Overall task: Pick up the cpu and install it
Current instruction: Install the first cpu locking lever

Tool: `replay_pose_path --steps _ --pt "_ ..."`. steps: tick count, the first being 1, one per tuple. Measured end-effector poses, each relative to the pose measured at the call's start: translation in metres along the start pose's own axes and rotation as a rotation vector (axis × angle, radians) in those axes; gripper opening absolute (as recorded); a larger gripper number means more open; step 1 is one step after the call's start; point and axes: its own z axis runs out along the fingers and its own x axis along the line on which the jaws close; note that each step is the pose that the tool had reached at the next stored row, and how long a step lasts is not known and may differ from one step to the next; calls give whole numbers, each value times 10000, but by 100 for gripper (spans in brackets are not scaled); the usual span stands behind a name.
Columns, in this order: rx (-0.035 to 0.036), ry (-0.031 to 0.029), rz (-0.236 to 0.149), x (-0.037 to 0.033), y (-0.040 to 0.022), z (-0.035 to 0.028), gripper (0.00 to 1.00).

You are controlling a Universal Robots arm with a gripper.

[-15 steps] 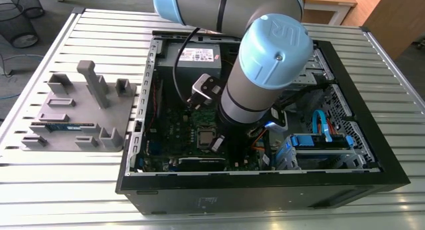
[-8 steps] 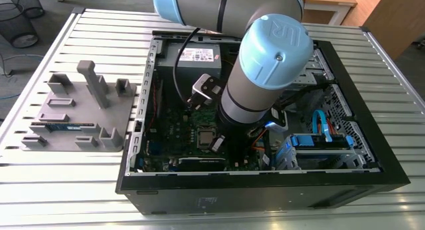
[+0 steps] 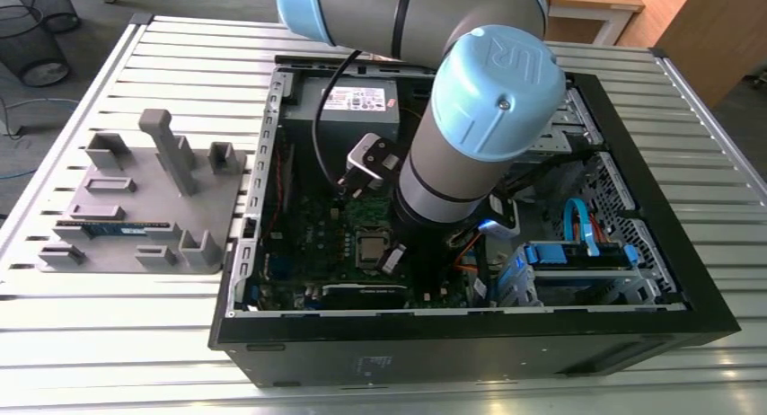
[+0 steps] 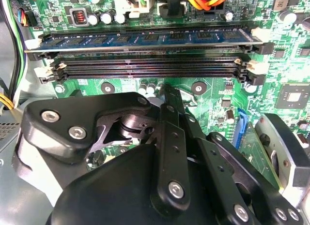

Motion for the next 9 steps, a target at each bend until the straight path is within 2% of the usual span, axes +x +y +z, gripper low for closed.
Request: replay_pose_path --steps 9 --pt "-1 2 -15 5 -3 -5 11"
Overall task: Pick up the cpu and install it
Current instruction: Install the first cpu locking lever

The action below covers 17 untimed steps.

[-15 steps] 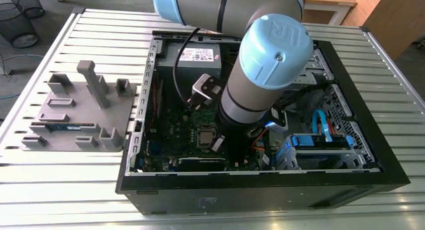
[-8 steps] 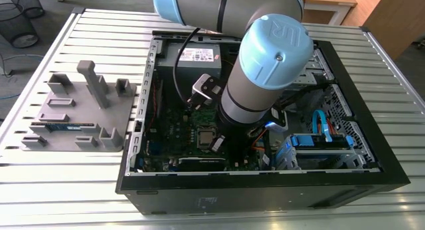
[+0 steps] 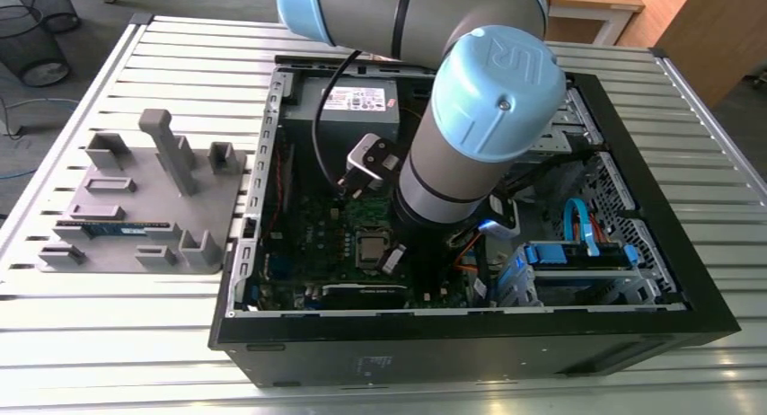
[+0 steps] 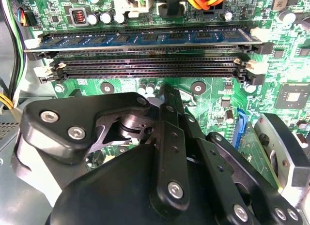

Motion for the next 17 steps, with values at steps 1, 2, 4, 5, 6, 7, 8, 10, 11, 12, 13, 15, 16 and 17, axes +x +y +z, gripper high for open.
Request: replay_pose_path --steps 1,2,4,5,6,7,8,10,11,12,13,15,16,17 --pt "0 1 -7 0 0 0 11" --pt "0 2 -14 0 0 0 11" --pt "-2 5 -32 1 0 0 11" --pt "-2 6 -34 1 0 0 11" --pt "-2 6 -35 1 0 0 11" --pt "-2 6 -35 1 0 0 11" --pt "-2 5 -35 1 -1 0 11" --pt "-3 8 -49 1 -1 0 11" --pt "-6 15 -95 1 -1 0 11" --pt "-11 25 -173 0 -1 0 11" --pt "-15 37 -255 0 -1 0 11" --pt "-18 45 -299 1 -1 -1 11" --pt "-19 45 -299 1 -1 0 11" --pt "-19 46 -299 1 -1 0 11"
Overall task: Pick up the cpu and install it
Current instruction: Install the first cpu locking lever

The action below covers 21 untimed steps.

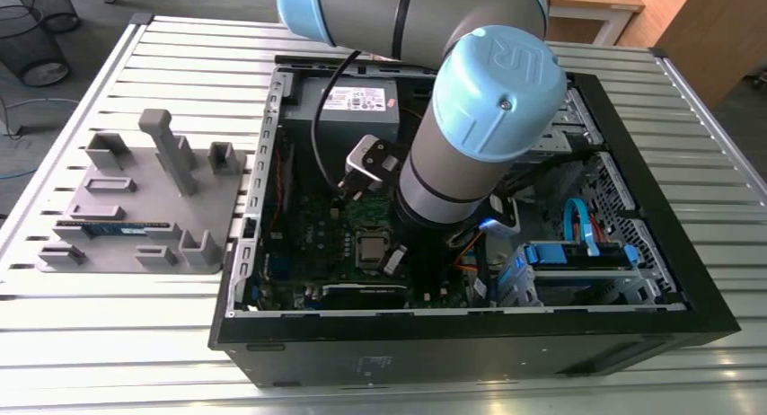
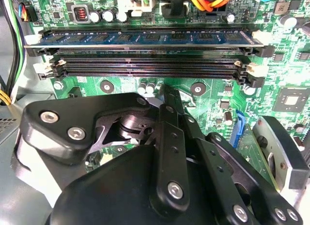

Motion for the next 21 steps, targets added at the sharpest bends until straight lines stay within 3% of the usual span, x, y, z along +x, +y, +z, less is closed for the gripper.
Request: replay_pose_path --steps 12,21 --pt "-38 75 -547 4 -3 1 11" --pt "-41 91 -626 35 -22 -6 11"
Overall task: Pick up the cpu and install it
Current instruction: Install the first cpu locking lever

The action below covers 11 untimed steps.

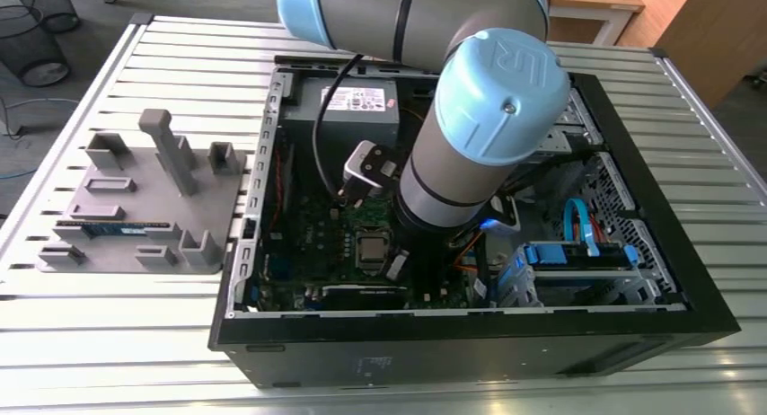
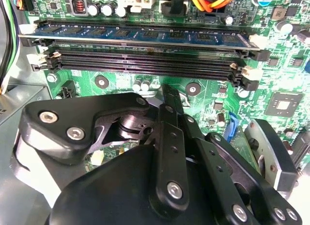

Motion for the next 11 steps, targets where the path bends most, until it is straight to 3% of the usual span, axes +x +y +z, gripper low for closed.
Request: replay_pose_path --steps 11 --pt "-2 -6 -1 -3 6 -43 11"
